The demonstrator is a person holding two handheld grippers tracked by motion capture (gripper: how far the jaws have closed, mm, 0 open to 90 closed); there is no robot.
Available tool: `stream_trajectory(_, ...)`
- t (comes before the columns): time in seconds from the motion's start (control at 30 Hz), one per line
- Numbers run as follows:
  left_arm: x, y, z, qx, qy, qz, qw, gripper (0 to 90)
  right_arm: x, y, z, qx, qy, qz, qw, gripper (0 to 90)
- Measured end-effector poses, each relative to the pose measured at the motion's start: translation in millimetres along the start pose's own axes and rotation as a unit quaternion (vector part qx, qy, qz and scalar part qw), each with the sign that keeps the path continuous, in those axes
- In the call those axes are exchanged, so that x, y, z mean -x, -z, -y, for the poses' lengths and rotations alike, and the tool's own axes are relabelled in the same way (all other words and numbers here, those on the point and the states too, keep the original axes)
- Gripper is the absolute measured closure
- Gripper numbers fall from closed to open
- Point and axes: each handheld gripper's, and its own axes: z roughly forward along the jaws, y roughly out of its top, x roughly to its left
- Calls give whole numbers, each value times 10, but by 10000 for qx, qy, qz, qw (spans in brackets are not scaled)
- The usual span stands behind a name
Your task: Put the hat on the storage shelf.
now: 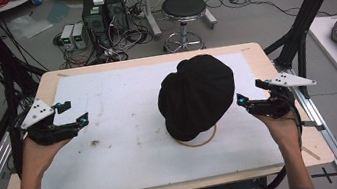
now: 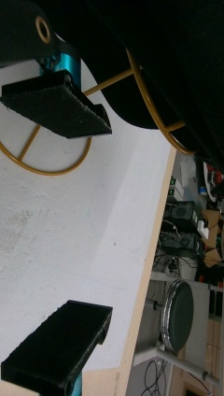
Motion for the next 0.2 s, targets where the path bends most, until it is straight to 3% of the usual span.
stream_trajectory(0.2,18,-36,36,-7,2,3,10000,258,9,1,7,-14,-12,12,10000,111)
